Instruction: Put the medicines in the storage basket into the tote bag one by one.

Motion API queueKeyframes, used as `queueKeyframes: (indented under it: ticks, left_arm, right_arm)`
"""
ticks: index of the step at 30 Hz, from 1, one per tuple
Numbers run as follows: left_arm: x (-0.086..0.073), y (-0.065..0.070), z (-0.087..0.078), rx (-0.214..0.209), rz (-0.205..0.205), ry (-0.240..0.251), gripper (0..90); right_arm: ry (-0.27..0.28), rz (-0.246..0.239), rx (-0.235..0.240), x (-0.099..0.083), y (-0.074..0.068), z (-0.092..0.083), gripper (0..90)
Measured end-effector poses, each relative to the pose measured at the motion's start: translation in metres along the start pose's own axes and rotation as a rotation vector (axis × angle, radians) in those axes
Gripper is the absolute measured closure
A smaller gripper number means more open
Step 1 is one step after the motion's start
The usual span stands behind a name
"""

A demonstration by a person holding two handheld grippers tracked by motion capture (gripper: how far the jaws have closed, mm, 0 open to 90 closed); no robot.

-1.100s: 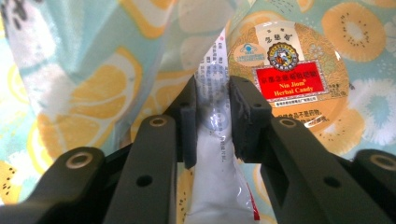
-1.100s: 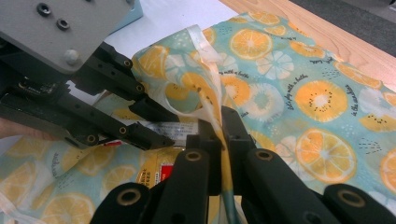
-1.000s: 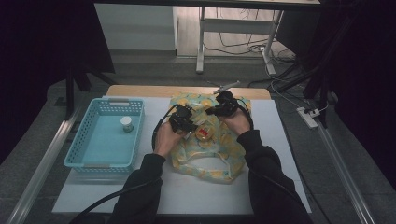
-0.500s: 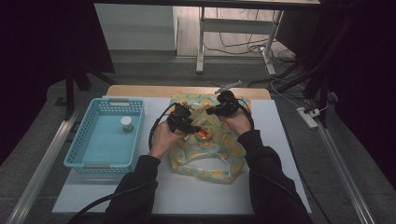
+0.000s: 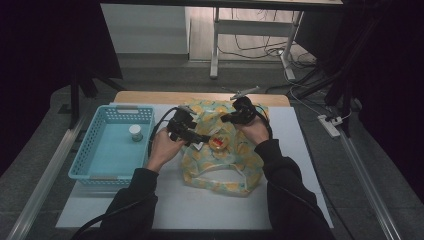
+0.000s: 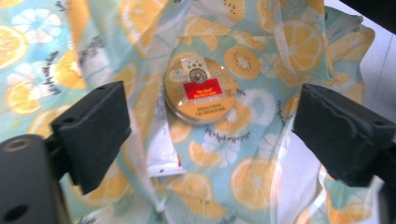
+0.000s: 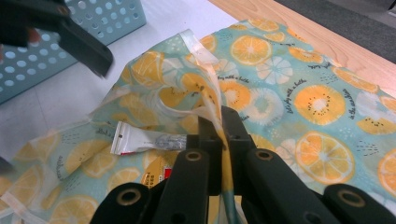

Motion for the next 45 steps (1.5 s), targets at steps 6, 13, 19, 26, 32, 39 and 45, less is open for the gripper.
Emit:
queueKeyframes:
  ticks: [6,13,19,26,32,39,45]
  left_arm:
    - [-0.002,-0.008,-0.022,-0.008,0.002,0.027,0.1]
    - [-0.010,-0.026,-0.047,0.019,-0.007,0.060,0.0]
    - [-0.022,-0.045,-0.067,0.077,-0.018,0.069,0.6]
    - [-0.034,-0.069,-0.098,0.141,-0.054,0.097,0.6]
    - [-0.050,-0.093,-0.118,0.226,-0.083,0.116,0.3]
    - [-0.070,-0.120,-0.132,0.307,-0.140,0.093,0.8]
    - [-0.087,-0.138,-0.131,0.368,-0.165,0.044,1.2]
  right_arm:
    - [0.003,0.003,0.003,0.000,-0.001,-0.001,89.3]
    - [0.000,0.002,0.002,0.000,-0.001,0.000,89.3]
    - [-0.003,-0.002,-0.001,-0.002,-0.001,0.000,89.3]
    - [-0.008,-0.001,-0.007,-0.005,0.001,0.000,89.3]
    - [-0.006,0.000,-0.007,-0.006,0.001,0.001,89.3]
    - [-0.011,-0.002,-0.007,-0.006,0.000,0.002,89.3]
    - [-0.012,-0.007,-0.006,-0.006,-0.001,0.002,89.3]
Point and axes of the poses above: each handheld gripper's, and its own axes: z roughly forward along the jaws, x roughly out of its top, y roughly to its right, the point moved 9 cm from there along z, roughly forward along the jaws, and after that the axes turned 8 degrees about y, right-handed, at the moved point
